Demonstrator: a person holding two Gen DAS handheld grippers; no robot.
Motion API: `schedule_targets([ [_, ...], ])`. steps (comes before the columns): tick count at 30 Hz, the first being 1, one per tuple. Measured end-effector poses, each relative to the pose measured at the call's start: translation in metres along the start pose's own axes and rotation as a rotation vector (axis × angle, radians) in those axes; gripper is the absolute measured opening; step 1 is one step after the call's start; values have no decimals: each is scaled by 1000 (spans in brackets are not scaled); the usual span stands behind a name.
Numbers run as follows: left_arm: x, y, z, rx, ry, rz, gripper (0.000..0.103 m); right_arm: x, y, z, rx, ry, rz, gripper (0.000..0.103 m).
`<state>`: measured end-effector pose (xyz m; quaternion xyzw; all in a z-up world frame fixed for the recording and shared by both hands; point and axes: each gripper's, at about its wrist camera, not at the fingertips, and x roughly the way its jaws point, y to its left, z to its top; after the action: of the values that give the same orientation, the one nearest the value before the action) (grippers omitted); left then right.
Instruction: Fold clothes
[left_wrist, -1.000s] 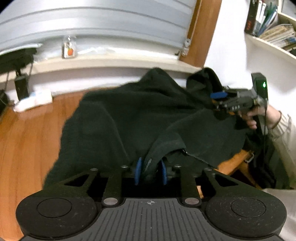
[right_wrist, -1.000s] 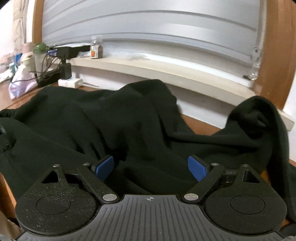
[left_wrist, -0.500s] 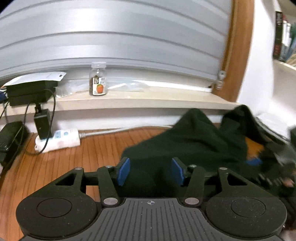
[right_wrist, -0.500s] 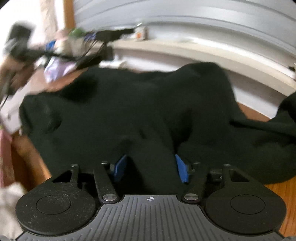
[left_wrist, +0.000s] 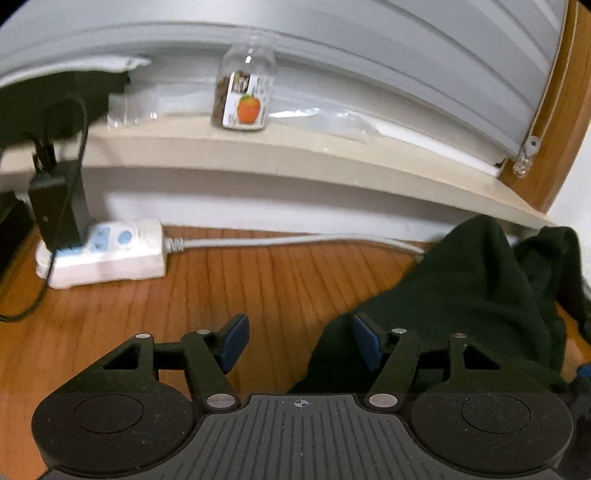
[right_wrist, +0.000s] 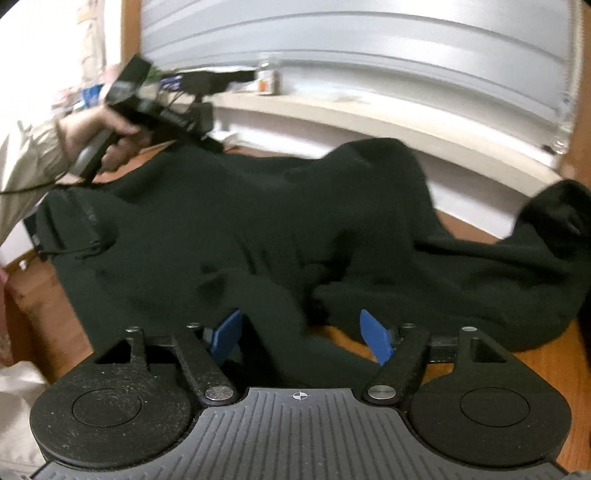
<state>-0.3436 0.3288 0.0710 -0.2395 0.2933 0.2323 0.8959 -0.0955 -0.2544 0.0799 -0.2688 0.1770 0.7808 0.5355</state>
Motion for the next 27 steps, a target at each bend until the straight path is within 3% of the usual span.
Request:
schedule_targets([
  [5, 9, 30, -6, -170, 39, -187, 67, 1, -15, -5, 31, -19, -5, 76],
  [8, 12, 29, -8, -180, 67, -249, 67, 4, -20, -5, 38, -28, -2, 77],
  [9, 13, 26, -8, -165, 71, -251, 65, 5, -21, -5, 38, -34, -3, 77],
  [12, 10, 13, -7, -125, 69, -227, 44, 8, -26, 2, 52, -48, -18, 78],
  [13, 9, 7, -7, -105, 63, -208, 30, 10, -27, 7, 51, -52, -34, 78],
  [16, -3, -10, -7, -64, 28, -155, 15, 12, -32, 25, 34, -66, -81, 78],
  [20, -37, -41, -20, 25, -51, -118, 14, 18, -37, 52, 56, -112, -96, 78],
  [27, -75, -102, -64, 202, -142, -33, 14, 57, -16, 92, 81, -159, -30, 77],
])
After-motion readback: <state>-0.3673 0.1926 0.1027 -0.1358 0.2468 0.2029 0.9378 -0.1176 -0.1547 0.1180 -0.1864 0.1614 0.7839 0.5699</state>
